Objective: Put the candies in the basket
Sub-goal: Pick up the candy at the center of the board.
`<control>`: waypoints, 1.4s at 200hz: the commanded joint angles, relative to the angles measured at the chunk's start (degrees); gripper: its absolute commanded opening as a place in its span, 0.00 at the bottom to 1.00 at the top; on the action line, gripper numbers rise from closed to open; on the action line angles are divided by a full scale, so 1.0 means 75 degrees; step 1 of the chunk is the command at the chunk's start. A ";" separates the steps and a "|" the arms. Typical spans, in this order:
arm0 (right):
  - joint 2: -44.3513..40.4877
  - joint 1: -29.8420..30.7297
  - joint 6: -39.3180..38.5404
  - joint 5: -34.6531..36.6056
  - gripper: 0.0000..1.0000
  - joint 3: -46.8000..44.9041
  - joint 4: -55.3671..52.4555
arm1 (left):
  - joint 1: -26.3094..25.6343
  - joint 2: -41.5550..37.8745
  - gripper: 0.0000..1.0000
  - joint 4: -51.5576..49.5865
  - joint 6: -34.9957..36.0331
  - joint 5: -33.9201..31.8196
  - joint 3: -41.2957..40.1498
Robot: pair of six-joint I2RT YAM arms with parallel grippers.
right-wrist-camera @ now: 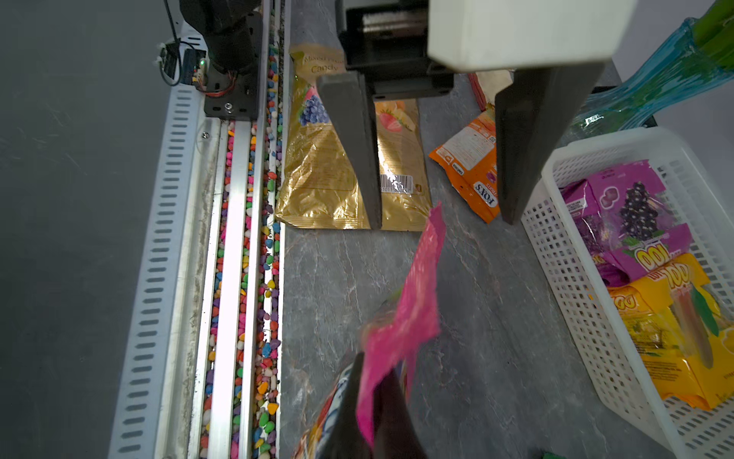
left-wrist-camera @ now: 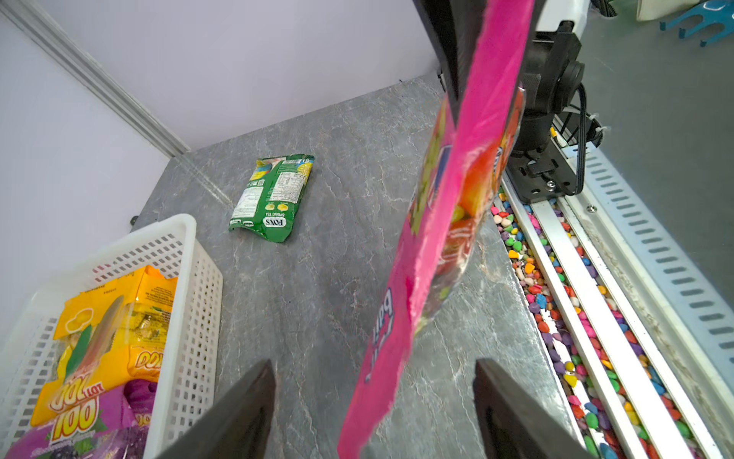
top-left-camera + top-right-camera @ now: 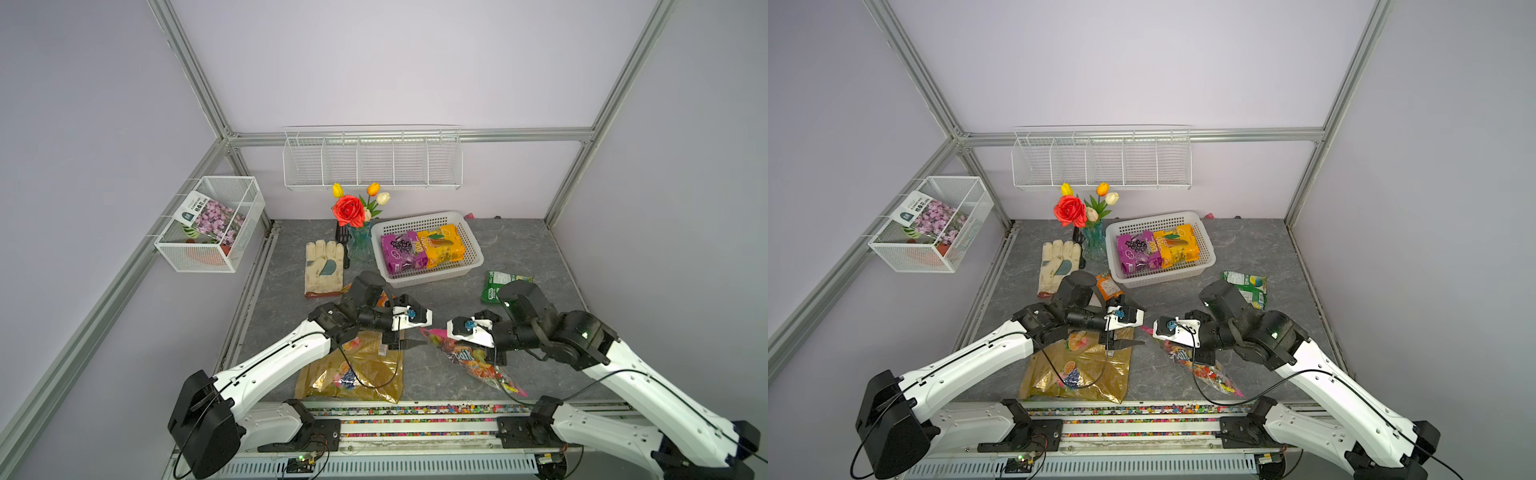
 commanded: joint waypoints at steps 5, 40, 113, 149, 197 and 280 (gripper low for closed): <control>-0.0205 -0.0025 0.0263 -0.0554 0.00 0.0196 0.0731 | -0.0241 0.0286 0.78 0.0166 0.0361 0.0295 0.0212; -0.0142 -0.0017 0.0271 -0.0620 0.00 0.0184 0.0872 | -0.0380 0.0746 0.52 -0.0252 0.0597 0.0515 0.0498; -0.0547 -0.0031 0.1203 0.1020 0.55 -0.0431 0.1950 | -0.0381 -0.0192 0.00 -0.1866 0.1006 -0.0193 0.1115; -0.0083 -0.0888 0.3597 0.2501 0.95 -0.0405 0.2945 | -0.0391 -0.0726 0.00 -0.1842 0.0364 0.0493 0.1141; 0.1896 -0.3128 0.8006 0.2556 0.96 0.0311 0.2486 | -0.0583 -0.1181 0.00 -0.2246 0.0478 0.0322 0.1823; 0.5094 -0.4405 0.9580 0.4357 0.91 0.2008 0.1901 | -0.0649 -0.1294 0.00 -0.2568 0.0802 -0.0246 0.3025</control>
